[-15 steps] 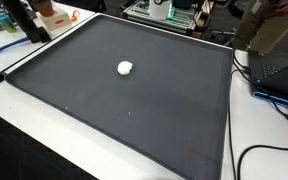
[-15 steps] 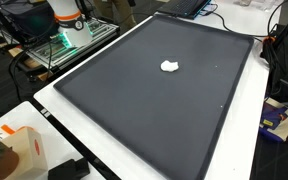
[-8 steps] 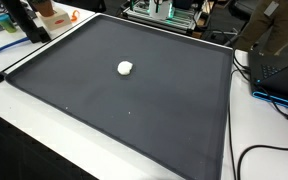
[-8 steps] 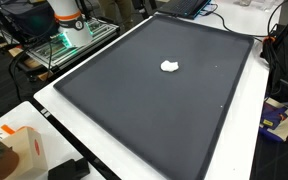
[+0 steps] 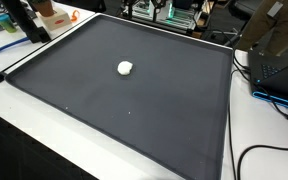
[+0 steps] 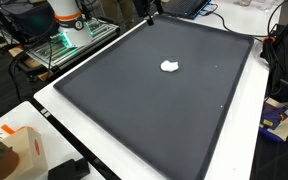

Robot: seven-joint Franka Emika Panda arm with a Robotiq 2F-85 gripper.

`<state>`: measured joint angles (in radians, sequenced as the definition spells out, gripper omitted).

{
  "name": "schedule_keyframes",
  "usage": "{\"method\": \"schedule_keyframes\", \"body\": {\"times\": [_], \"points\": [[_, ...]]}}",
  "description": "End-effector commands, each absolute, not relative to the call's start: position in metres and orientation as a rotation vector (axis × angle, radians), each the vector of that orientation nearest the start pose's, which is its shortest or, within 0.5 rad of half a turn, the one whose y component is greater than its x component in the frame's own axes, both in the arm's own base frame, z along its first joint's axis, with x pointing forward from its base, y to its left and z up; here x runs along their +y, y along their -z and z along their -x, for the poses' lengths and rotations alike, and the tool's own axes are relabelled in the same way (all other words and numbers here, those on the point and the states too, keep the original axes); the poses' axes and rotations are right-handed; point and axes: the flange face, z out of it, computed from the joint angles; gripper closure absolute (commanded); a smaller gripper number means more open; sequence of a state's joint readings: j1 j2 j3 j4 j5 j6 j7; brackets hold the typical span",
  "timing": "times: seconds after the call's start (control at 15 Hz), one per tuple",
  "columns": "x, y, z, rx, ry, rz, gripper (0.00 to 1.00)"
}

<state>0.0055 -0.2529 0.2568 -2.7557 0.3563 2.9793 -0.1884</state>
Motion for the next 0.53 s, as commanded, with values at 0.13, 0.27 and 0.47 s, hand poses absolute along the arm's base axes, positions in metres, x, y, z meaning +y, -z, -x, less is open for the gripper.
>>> {"method": "schedule_keyframes", "body": {"times": [0.13, 0.27, 0.47], "points": [[0.096, -0.289, -0.422, -0.021, 0.876, 2.917, 0.00], [0.098, -0.271, -0.419, -0.053, 0.934, 2.923, 0.00], [0.086, -0.245, -0.416, -0.059, 1.029, 2.952, 0.00]]}}
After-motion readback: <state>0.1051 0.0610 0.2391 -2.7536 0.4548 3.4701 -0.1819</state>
